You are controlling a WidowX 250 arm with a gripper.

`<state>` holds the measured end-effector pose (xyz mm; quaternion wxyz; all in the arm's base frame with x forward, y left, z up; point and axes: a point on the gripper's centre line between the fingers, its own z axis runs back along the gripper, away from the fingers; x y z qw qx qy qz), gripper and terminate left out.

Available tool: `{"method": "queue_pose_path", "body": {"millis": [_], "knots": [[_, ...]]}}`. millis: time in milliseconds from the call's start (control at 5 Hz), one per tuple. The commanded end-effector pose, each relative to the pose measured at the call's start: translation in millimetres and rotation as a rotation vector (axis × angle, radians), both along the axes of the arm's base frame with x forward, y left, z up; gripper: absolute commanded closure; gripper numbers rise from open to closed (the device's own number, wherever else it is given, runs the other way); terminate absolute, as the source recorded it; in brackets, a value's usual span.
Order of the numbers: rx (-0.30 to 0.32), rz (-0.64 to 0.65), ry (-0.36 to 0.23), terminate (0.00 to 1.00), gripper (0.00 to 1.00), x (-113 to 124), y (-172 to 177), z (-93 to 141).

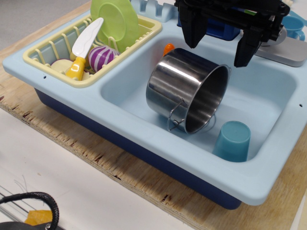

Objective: Flip pot upright which is in sink

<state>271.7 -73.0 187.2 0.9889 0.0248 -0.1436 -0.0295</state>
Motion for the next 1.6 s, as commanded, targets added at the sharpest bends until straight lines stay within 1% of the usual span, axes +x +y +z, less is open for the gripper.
{"method": "queue_pose_path", "body": {"millis": [0, 200, 400, 600, 800, 1000, 1400], "knots": [[0.0, 0.0, 0.0, 0.0, 0.0, 0.0, 0.0, 0.0], [0.117, 0.053, 0.001, 0.0, 0.0, -4.0, -6.0, -1.0], [0.261, 0.116, 0.057, 0.0, 0.0, -0.1, -14.2, -7.4], [0.375, 0.185, 0.096, 0.0, 0.0, 4.8, -17.9, -14.4], [0.469, 0.235, 0.114, 0.0, 0.0, 10.7, -18.3, -17.5], [0.495, 0.274, 0.112, 0.0, 0.0, 11.7, -7.1, -19.9], [0.511, 0.312, 0.117, 0.0, 0.0, 10.4, 8.6, -28.5]]}}
